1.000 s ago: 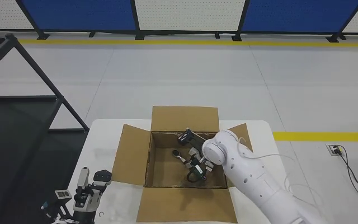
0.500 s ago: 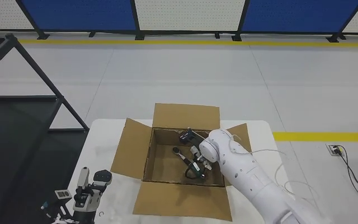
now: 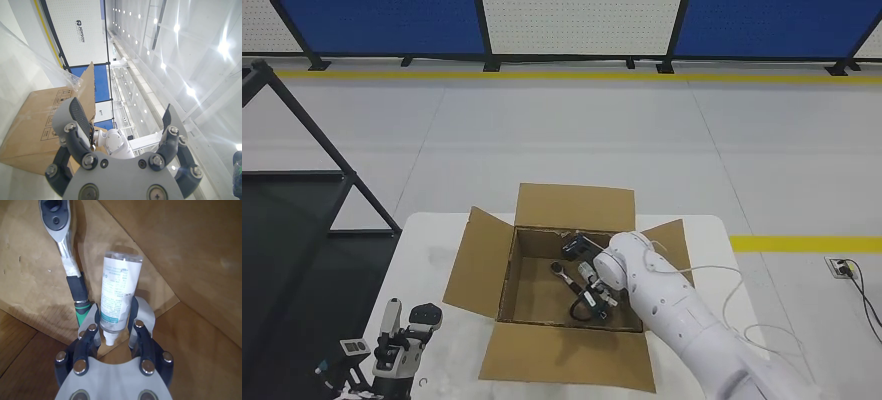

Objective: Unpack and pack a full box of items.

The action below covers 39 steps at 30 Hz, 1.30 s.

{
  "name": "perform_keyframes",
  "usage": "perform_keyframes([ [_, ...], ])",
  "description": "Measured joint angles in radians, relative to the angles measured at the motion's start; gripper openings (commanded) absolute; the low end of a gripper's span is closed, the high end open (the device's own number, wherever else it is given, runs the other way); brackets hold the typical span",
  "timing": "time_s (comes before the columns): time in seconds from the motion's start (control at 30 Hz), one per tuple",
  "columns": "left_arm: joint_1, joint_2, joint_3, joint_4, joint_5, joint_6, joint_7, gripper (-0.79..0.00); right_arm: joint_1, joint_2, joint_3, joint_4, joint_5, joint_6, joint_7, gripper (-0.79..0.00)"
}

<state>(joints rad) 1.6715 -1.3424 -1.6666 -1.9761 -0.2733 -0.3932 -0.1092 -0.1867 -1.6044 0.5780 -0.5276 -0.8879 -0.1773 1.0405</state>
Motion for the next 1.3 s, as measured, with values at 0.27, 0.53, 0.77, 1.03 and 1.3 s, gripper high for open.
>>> perform_keyframes([
  [0.27,0.000,0.000,0.000,0.000,0.000,0.000,0.000,0.000,0.016,-0.022,0.000,0.059,0.005,-0.021,-0.005,-0.665],
  [0.53,0.000,0.000,0.000,0.000,0.000,0.000,0.000,0.000,0.028,-0.042,0.002,0.102,0.007,-0.032,-0.018,-0.785],
  [0.77,0.000,0.000,0.000,0.000,0.000,0.000,0.000,0.000,0.035,-0.032,0.030,0.098,0.021,-0.101,-0.078,-0.785],
  [1.03,0.000,0.000,0.000,0.000,0.000,0.000,0.000,0.000,0.006,0.021,0.097,0.002,0.034,-0.217,-0.157,-0.785],
  [1.3,0.000,0.000,0.000,0.000,0.000,0.000,0.000,0.000,-0.129,0.124,0.234,-0.324,0.008,-0.270,-0.156,-0.785],
])
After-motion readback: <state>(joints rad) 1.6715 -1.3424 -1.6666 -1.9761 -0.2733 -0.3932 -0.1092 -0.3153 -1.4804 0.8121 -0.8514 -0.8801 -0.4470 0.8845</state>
